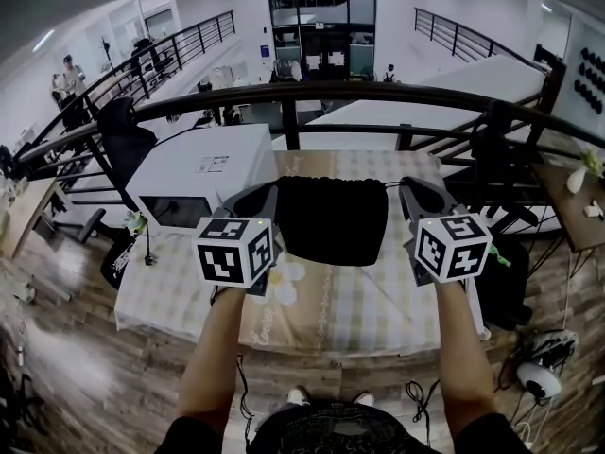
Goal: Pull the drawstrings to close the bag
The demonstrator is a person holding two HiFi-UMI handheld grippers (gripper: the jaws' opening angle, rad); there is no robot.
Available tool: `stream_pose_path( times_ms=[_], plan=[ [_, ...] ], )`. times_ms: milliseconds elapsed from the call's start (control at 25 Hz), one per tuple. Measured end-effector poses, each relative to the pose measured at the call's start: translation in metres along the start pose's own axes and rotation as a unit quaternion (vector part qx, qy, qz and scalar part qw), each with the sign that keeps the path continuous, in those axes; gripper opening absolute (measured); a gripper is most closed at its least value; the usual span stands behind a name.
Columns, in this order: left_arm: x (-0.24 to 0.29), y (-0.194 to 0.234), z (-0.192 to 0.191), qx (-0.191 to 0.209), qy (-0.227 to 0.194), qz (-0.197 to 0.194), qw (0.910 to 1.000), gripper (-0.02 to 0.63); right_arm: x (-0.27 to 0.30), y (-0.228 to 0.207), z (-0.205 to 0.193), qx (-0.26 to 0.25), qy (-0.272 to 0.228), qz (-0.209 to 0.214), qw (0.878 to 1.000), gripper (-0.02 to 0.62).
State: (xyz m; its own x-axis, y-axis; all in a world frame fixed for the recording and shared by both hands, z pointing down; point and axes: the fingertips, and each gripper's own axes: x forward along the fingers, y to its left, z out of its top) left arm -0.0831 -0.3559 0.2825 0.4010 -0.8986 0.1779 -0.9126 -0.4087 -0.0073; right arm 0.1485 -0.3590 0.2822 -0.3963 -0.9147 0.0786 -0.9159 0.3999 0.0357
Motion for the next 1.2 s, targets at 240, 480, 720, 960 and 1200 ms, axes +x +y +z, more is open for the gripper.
stream_pose_path(
  times_ms=[240,480,720,960,1200],
  plan=[
    [0.001,0.005,-0.002,-0.004,0.001,0.004,1.0,0.025,-0.001,-0.008,-0.005,0.006,0.002,-0.021,1.0,0.02],
    [0.001,0.014,-0.008,-0.009,0.007,0.018,0.9998,0.025,-0.005,-0.018,-0.009,0.013,0.001,-0.037,0.999,0.021],
    [0.001,0.025,-0.011,-0.015,0.004,0.041,0.999,0.025,-0.005,-0.021,-0.012,0.014,0.003,-0.045,0.999,0.02],
    [-0.002,0.036,-0.013,-0.025,0.001,0.057,0.9981,0.025,-0.008,-0.025,-0.018,0.02,0.006,-0.053,0.998,0.02],
    [-0.006,0.044,-0.014,-0.025,-0.001,0.07,0.9973,0.025,-0.01,-0.03,-0.021,0.025,0.005,-0.065,0.998,0.021]
  ],
)
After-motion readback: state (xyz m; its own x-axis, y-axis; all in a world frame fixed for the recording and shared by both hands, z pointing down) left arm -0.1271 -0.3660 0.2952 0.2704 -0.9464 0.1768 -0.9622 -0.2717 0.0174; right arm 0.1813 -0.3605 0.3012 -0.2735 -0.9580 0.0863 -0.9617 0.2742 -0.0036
